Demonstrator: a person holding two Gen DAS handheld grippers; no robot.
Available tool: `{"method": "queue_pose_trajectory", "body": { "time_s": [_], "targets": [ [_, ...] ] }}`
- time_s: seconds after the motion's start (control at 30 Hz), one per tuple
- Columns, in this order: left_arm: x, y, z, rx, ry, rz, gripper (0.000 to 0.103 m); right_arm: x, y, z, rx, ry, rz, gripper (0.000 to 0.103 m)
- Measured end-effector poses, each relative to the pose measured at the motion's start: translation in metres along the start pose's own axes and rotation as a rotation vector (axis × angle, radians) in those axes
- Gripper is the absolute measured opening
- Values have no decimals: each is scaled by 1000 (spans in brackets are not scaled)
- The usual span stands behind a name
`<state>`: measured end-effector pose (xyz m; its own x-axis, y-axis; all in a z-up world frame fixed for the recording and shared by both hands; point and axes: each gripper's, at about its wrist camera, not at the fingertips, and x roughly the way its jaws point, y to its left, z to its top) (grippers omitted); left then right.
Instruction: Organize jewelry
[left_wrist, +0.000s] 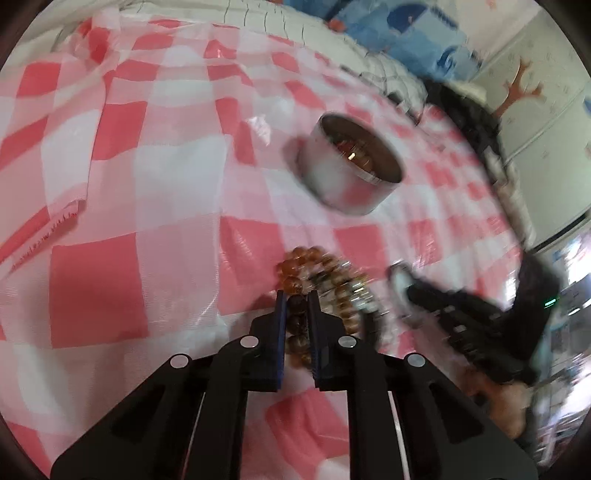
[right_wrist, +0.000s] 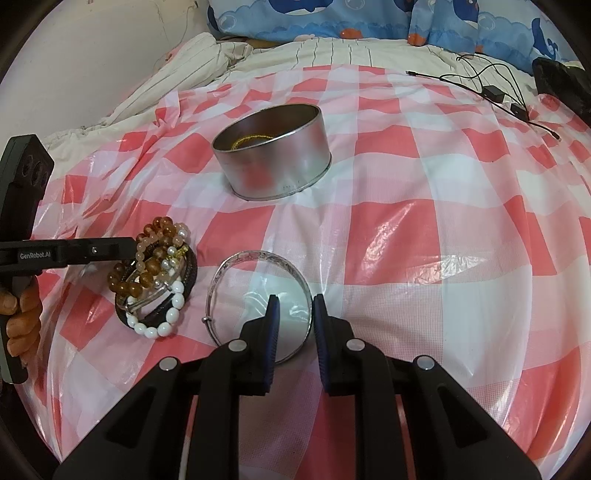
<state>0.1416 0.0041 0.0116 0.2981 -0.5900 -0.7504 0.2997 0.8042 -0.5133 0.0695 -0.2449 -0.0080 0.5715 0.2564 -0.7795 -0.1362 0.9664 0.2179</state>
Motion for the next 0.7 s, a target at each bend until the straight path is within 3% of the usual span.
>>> {"method": "queue_pose_trajectory", "body": {
  "time_s": [0.03,0.17,0.4,0.5,0.63,0.7],
  "targets": [
    [-6,0,1,-6,-22,-33,10,-2,-3,0,25,-7,31,12],
    [-27,3,5,-41,-94,-154,10,-9,-16,1,128,-41,166,8],
    [-32,-7,7,-46,-123,-224,10,-20,-21,4,192,-94,274,5],
    [-36,-11,8,-34,-136,-234,10,-23,-19,6,179,-99,255,6],
    [-34,-10,9,-32,-133,-223,10,-19,-6,8,81,-73,117,6],
    [-34,-11,9,-30,-131,-222,10,-14,0,6,38,-51,62,13]
  ]
}}
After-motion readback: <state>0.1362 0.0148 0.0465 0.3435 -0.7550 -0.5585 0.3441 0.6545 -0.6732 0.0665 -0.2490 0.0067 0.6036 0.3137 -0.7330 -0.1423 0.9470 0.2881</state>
